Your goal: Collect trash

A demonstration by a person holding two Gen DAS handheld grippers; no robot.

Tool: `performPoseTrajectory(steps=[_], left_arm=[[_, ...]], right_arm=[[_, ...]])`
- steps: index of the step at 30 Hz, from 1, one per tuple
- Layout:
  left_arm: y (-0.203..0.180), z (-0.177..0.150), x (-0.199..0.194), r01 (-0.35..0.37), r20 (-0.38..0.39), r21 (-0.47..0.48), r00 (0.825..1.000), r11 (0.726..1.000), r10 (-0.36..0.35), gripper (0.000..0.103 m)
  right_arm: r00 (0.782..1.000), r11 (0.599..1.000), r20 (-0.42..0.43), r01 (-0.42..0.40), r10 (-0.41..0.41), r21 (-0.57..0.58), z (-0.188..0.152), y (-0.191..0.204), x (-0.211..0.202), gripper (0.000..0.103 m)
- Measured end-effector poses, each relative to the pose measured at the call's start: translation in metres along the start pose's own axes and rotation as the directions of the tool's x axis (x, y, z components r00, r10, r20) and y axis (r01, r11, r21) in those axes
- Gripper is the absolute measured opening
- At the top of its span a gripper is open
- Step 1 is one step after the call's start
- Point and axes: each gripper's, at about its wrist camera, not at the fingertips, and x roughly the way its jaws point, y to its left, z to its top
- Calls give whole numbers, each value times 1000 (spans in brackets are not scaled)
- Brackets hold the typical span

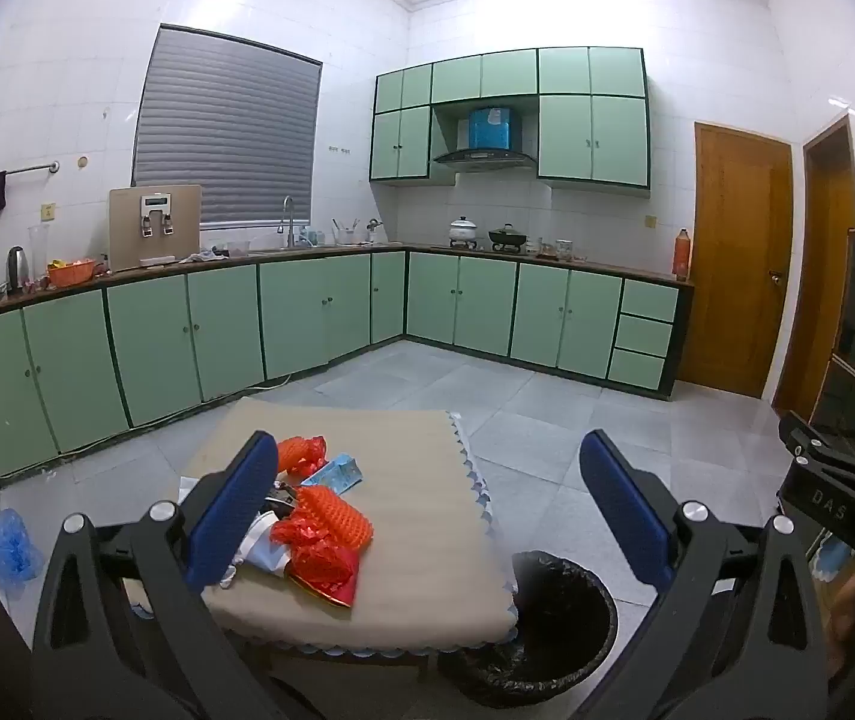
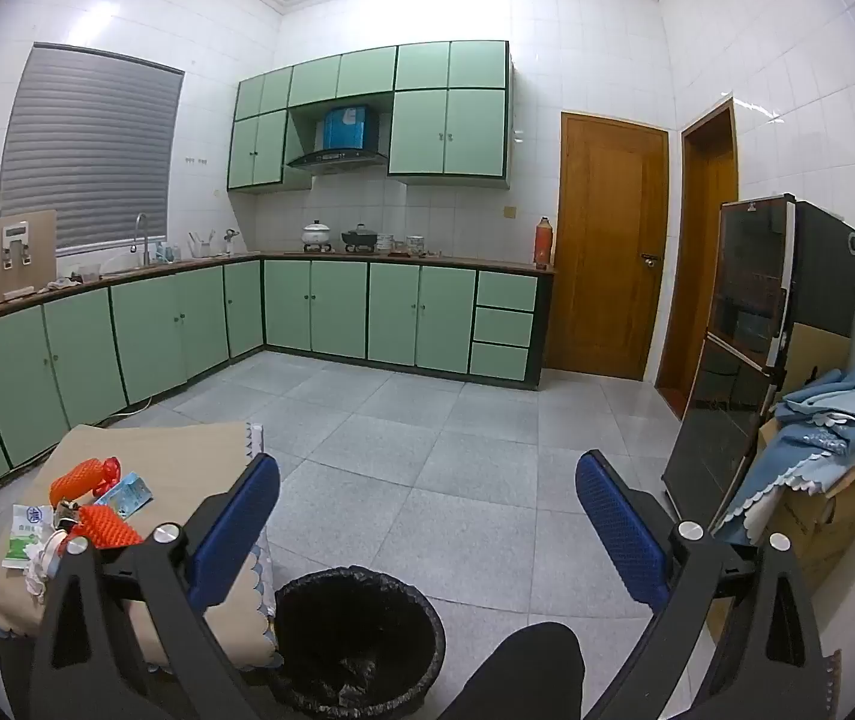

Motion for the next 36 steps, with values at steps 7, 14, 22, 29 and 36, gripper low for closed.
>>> performPoseTrajectory(steps=[7, 14, 22, 29, 36], left_arm=[[-3, -1, 0, -9, 1, -2, 1000, 1000, 9, 97], [-8, 4, -6, -2, -5, 2, 1000, 1000, 2, 97], [-3, 0, -1, 0, -4, -5, 1000, 1000, 0, 97], [-3, -1, 0, -1, -6, -7, 1000, 1000, 1, 97], [-2, -1, 0, -1, -7, -8, 1000, 1000, 1, 97]], right_arm=[[1000, 1000, -4, 2, -2, -4, -1, 1, 1, 97], [1000, 1000, -6, 2, -2, -1, -2, 2, 1, 97], [1000, 1000, -7, 1, -1, 0, -3, 3, 1, 97], [1000, 1000, -7, 1, -1, -1, -4, 3, 1, 97], [1000, 1000, -5, 2, -2, 0, -5, 4, 1, 97]])
